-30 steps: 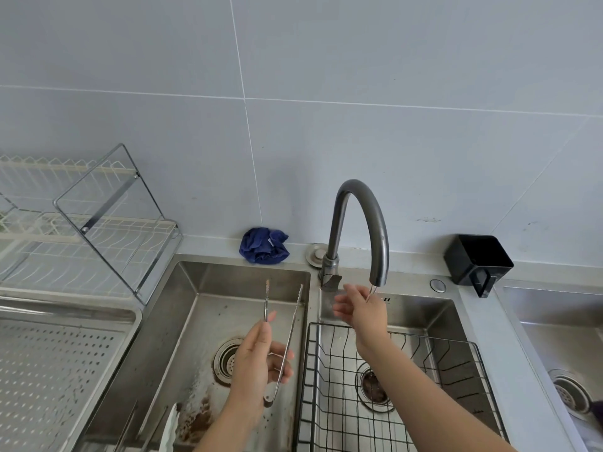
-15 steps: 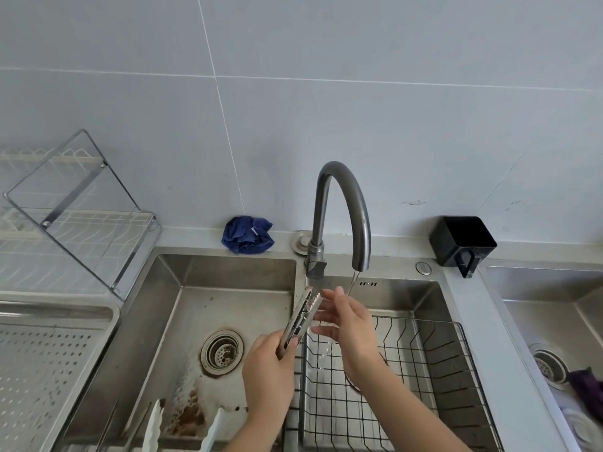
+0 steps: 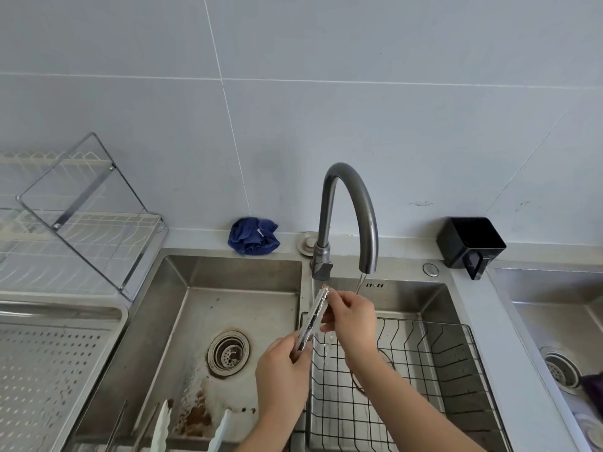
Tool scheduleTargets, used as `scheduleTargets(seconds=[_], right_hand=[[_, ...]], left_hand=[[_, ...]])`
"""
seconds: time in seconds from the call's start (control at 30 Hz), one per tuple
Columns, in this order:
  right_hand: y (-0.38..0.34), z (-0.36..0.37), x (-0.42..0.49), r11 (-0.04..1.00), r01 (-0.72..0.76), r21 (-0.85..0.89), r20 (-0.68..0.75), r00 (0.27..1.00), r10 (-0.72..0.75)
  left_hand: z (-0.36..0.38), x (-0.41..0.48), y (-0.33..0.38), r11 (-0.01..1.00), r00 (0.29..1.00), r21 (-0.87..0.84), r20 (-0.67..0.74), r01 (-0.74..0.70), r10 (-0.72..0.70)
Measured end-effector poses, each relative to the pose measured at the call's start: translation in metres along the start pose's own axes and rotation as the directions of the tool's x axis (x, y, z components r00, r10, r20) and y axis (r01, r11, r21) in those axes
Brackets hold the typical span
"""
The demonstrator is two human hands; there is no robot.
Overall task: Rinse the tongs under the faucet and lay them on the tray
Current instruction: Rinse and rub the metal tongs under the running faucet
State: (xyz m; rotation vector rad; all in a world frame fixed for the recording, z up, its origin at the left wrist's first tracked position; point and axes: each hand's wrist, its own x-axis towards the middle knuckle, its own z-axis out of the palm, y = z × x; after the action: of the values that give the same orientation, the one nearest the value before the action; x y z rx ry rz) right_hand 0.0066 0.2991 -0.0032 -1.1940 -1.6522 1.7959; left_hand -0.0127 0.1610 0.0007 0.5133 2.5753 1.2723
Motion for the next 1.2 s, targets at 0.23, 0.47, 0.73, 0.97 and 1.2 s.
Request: scheduleTargets(seconds=[0.23,0.47,0.73,0.97,1.2], right_hand=[[0.003,-0.002,-0.004,0.999,-0.040,-0.024,0.147,0.988,0.043],[0.014,0.004,-0.011,0.992,-0.118,0.036,0.261,0.960,0.104],[0.018,-0.004,-0.012,0.984,-0.171,0.056,0.305,0.941,0.146],[0.017,-0.005,-0.013,0.986,-0.141,0.083,0.355,0.929,0.103],[0.025,-0.002,-0.015,0.987,-0.140,0.077,0.270,0.956,0.114]], left_hand=[[-0.003,0.001,-0.002,0.999,0.997,-0.001,0.051,0.052,-0.051],[-0.010,-0.003,-0.009,0.991,0.989,-0.070,0.095,0.116,-0.109],[-0.014,0.000,-0.013,0.992,0.981,-0.081,0.179,0.095,-0.079],[-0.017,-0.003,-0.013,0.986,0.979,-0.094,0.164,0.138,-0.121],[-0.019,-0.001,-0.011,0.993,0.978,-0.032,0.175,0.116,-0.109]])
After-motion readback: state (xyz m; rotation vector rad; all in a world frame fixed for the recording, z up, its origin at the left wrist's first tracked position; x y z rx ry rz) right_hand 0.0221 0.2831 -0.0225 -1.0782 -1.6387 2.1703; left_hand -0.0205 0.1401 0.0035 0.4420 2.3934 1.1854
